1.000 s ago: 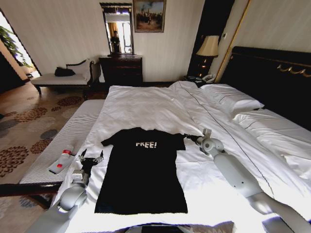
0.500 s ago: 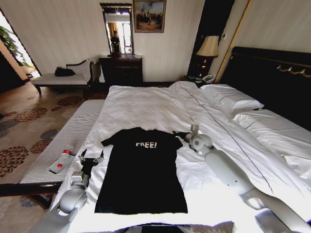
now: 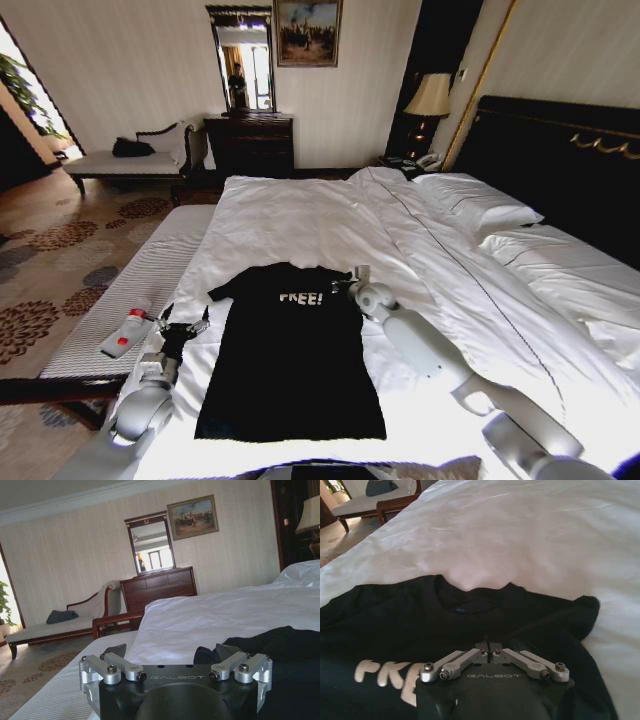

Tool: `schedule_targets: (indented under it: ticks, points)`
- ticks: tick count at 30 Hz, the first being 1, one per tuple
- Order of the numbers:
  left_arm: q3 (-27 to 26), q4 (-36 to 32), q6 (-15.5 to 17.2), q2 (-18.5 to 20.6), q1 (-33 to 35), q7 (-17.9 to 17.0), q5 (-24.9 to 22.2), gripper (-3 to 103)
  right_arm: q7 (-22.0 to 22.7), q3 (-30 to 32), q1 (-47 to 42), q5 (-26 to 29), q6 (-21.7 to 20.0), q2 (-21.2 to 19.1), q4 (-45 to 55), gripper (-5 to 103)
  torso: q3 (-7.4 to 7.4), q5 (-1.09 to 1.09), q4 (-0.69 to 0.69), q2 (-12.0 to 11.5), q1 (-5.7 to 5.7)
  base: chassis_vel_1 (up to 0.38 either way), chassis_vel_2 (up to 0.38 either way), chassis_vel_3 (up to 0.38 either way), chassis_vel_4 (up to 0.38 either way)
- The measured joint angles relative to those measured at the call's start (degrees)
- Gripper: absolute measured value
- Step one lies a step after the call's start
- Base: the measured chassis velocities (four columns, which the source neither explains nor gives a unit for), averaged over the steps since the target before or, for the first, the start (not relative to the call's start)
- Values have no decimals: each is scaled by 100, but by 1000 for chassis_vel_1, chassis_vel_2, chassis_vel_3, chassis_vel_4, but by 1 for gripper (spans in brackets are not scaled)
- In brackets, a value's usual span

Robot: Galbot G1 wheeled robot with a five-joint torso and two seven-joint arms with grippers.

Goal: Fold the clothes on the bed.

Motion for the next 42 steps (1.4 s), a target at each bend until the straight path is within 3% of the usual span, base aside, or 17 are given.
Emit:
schedule_targets:
  ticks: [9,15,17,20,21,22,24,26,29,30,33,35,36,38,42]
  points:
    - [-67,14,-52,-16,70,42,-5,100,101,-51,108,-131,183,430,-416,0,0,1,0,0,0,0,0,0,0]
    - [-92,-15,-60,-42,107,49,-1,100,163,-88,132,-153,268,484,-489,-2,0,1,1,0,0,0,0,0,0]
    - [-108,-17,-70,-51,127,54,3,100,125,-90,61,-188,289,308,-281,9,0,1,1,0,0,0,0,0,0]
    - [-110,-8,-76,-61,128,65,9,100,41,-85,-59,-322,349,26,43,14,0,1,-1,0,0,0,0,0,0]
    - [-97,-4,-76,-68,116,65,11,100,7,-49,-158,-358,373,-193,325,25,0,2,-2,0,0,0,0,0,0]
    - [-97,-4,-76,-68,116,65,11,100,7,-49,-158,-358,373,-193,325,25,0,2,-2,0,0,0,0,0,0]
    - [-39,-6,-74,-77,69,56,15,100,-48,59,-329,-368,413,-519,855,35,0,0,-3,1,0,0,0,0,0]
    - [-15,-7,-66,-77,49,50,15,100,-68,94,-377,-389,438,-596,1001,35,0,2,-4,1,0,0,0,0,0]
    - [62,-40,-36,-76,4,15,21,100,-102,368,-538,-624,720,-844,1285,52,0,2,1,2,0,0,0,0,0]
    - [62,-40,-36,-76,4,15,21,100,-102,368,-538,-624,720,-844,1285,52,0,2,1,2,0,0,0,0,0]
    - [76,-70,-28,-73,23,10,44,100,-163,594,-641,-873,925,-1080,1065,68,0,1,-1,1,0,0,0,0,0]
    - [75,-71,-27,-74,27,10,49,100,-196,614,-662,-949,958,-1117,1001,68,0,2,-1,1,0,0,0,0,0]
    - [76,-73,-27,-83,38,10,62,100,-277,649,-721,-1168,1047,-1196,839,79,0,2,-2,2,0,0,0,0,0]
    - [77,-76,-27,-90,40,10,72,100,-318,659,-766,-1287,1090,-1220,758,79,0,2,-3,1,0,0,0,0,0]
    - [88,-131,-24,-96,52,-2,86,100,-419,619,-984,-1714,1192,-1165,646,98,0,0,0,2,0,0,0,0,0]
